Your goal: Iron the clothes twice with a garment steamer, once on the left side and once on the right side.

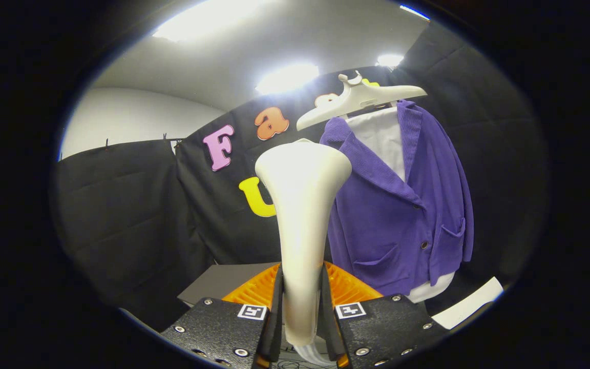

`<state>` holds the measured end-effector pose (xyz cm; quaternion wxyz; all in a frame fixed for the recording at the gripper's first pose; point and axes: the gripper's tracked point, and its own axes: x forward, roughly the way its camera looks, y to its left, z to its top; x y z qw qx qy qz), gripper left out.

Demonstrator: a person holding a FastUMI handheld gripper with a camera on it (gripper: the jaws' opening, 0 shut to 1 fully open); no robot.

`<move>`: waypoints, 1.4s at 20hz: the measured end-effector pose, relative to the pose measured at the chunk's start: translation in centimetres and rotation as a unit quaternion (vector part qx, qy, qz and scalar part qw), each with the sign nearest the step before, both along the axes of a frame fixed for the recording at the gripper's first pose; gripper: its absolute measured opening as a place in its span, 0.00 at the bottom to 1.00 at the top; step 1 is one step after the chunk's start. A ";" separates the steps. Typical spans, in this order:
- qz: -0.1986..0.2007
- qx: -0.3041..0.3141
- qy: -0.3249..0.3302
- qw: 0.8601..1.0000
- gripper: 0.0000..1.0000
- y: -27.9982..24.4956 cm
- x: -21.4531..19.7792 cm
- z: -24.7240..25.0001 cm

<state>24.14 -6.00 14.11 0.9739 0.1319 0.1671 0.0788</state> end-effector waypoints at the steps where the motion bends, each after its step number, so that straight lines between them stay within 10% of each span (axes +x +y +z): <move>1: -0.002 0.003 -0.002 1.000 0.34 -0.2 0.8 0.3; 12: -0.077 -0.021 0.038 0.996 0.35 -5.7 11.0 -4.3; 28: -0.078 -0.017 0.180 0.980 0.35 -8.8 5.6 -21.2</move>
